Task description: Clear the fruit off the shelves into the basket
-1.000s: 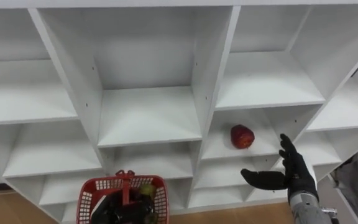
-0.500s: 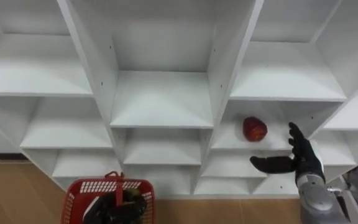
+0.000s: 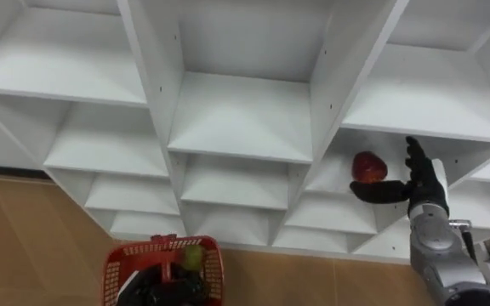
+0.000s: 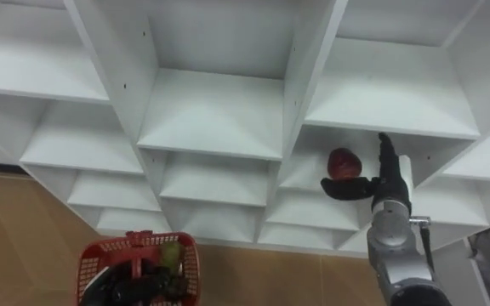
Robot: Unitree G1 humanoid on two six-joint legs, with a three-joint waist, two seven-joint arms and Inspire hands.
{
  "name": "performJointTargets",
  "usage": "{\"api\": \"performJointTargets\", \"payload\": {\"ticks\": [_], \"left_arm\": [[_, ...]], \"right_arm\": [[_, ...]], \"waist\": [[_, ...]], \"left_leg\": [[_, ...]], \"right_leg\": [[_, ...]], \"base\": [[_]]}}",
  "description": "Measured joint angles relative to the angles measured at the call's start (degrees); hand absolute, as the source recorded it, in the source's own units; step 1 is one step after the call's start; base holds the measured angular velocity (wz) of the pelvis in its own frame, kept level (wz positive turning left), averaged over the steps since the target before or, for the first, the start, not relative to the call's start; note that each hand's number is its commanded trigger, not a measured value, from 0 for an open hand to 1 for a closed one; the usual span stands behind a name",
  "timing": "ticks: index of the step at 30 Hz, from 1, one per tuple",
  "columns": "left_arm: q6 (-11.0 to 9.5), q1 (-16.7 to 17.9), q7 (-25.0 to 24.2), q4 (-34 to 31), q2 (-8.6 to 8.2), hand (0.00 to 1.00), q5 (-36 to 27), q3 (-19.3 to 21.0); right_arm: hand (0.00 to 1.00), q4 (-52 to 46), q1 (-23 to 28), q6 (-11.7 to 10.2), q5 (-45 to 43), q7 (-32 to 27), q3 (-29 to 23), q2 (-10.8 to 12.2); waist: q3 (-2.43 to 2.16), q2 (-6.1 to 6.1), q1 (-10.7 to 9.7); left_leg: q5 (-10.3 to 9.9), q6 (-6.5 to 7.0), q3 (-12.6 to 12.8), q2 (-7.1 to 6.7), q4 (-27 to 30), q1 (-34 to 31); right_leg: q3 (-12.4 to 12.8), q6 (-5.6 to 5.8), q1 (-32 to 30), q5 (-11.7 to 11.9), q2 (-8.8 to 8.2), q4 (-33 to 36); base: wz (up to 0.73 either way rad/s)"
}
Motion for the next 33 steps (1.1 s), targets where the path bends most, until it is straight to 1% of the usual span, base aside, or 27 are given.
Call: {"api": "performJointTargets", "payload": {"ticks": [3,10,12,14,17,18,19,21,23,25,30,31,33], "left_arm": [[0.0,-1.3,0.0,2.2,-0.28,1.0,0.0,-0.1],[0.0,-1.5,0.1,3.2,-0.16,1.0,-0.1,-0.1],[0.0,-2.1,0.1,3.4,-0.1,1.0,0.0,-0.7],[0.0,-2.8,0.1,4.2,-0.03,1.0,0.1,-1.7],[0.0,-3.0,0.1,4.4,0.02,1.0,0.0,-1.9],[0.0,-3.0,0.1,4.4,0.02,1.0,0.0,-1.9],[0.0,-3.0,0.1,4.4,0.03,1.0,0.1,-1.9],[0.0,-3.3,0.1,4.3,-0.03,1.0,0.1,-1.9],[0.0,-3.7,0.1,4.3,0.09,1.0,0.1,-2.0],[0.0,-4.3,0.3,4.3,0.24,1.0,0.1,-2.6],[0.0,-4.7,0.7,4.3,0.17,1.0,0.1,-2.9],[0.0,-4.7,0.8,4.3,0.16,1.0,0.1,-2.9],[0.0,-4.9,0.8,4.3,0.14,1.0,0.1,-2.9]], "right_arm": [[0.0,-0.1,-0.8,-0.1,-1.4,-1.3,0.0,0.0],[0.0,-0.1,-1.6,-0.4,-2.2,-5.8,0.0,0.0],[0.0,0.0,-2.6,-0.4,-2.3,-6.7,0.0,0.0],[0.0,1.2,-3.7,-0.5,-2.3,-6.7,0.0,0.0],[0.0,3.1,-5.7,-0.5,-2.2,-6.7,0.0,0.0],[0.0,3.8,-6.3,-0.5,-2.1,-6.7,-0.1,-0.1],[0.0,3.9,-6.4,-0.5,-2.1,-6.7,-0.2,-0.1],[0.0,3.9,-6.6,-0.5,-2.1,-6.7,-0.4,-0.1],[0.0,3.9,-6.8,-0.5,-1.5,-6.7,-0.4,-0.1],[0.0,4.0,-6.9,-0.5,-0.8,-6.7,-0.4,-0.1],[0.0,4.0,-7.1,-0.3,-1.0,-6.4,0.1,-0.1],[0.0,4.1,-7.1,0.1,-1.1,-6.2,0.1,-0.1],[0.0,4.1,-7.1,0.1,-1.1,-5.9,0.1,-0.1]], "waist": [[0.07,0.12,0.2],[0.21,0.39,0.2],[0.3,0.47,0.1],[0.34,0.46,0.2],[0.78,0.48,0.2],[1.01,0.36,0.2],[1.09,0.27,0.2],[1.1,0.28,0.2],[1.12,0.25,0.6],[1.14,0.25,1.6],[1.15,0.24,1.9],[1.15,0.24,1.8],[1.15,0.24,1.8]], "left_leg": [[0.0,-0.03,-0.1,0.03,0.6,-1.0],[0.1,-0.2,-0.7,0.17,2.0,-4.0],[0.1,-0.19,-0.5,0.16,2.9,-5.9],[0.1,-0.18,-0.4,0.07,3.0,-6.3],[0.1,-0.11,-0.4,-0.22,3.0,-6.3],[0.1,-0.07,-0.5,-0.41,2.9,-6.3],[0.2,-0.04,-0.6,-0.64,3.0,-6.5],[0.2,0.03,-0.5,-0.67,3.2,-7.6],[0.2,0.11,-0.3,-0.76,3.7,-9.1],[0.3,0.19,0.0,-0.82,3.8,-10.3],[0.3,0.19,0.5,-0.8,3.8,-11.6],[0.3,0.19,0.6,-0.8,3.8,-11.7],[0.3,0.19,0.6,-0.8,3.8,-11.7]], "right_leg": [[0.1,-0.21,-1.3,-0.3,-0.12,0.9],[-1.0,-0.63,-3.8,-0.5,-0.37,2.2],[-1.1,-0.74,-5.6,-0.6,-0.53,3.3],[-1.0,-0.75,-6.2,-0.6,-0.67,4.0],[-1.0,-0.64,-6.5,-1.0,-1.02,4.2],[-1.0,-0.58,-6.7,-1.2,-1.27,4.6],[-1.0,-0.52,-7.0,-1.5,-1.54,5.1],[-1.0,-0.52,-8.1,-1.5,-1.64,5.3],[-0.7,-0.52,-9.8,-1.5,-1.79,6.2],[0.2,-0.52,-11.7,-1.5,-1.81,7.3],[0.6,-0.59,-13.5,-1.5,-1.85,7.8],[0.6,-0.61,-13.6,-1.6,-1.87,7.6],[0.7,-0.61,-13.6,-1.6,-1.89,7.6]], "base": [[0.0],[0.05],[0.02],[0.0],[0.0],[0.06],[0.06],[0.02],[-0.04],[-0.12],[-0.04],[0.0],[0.0]]}}
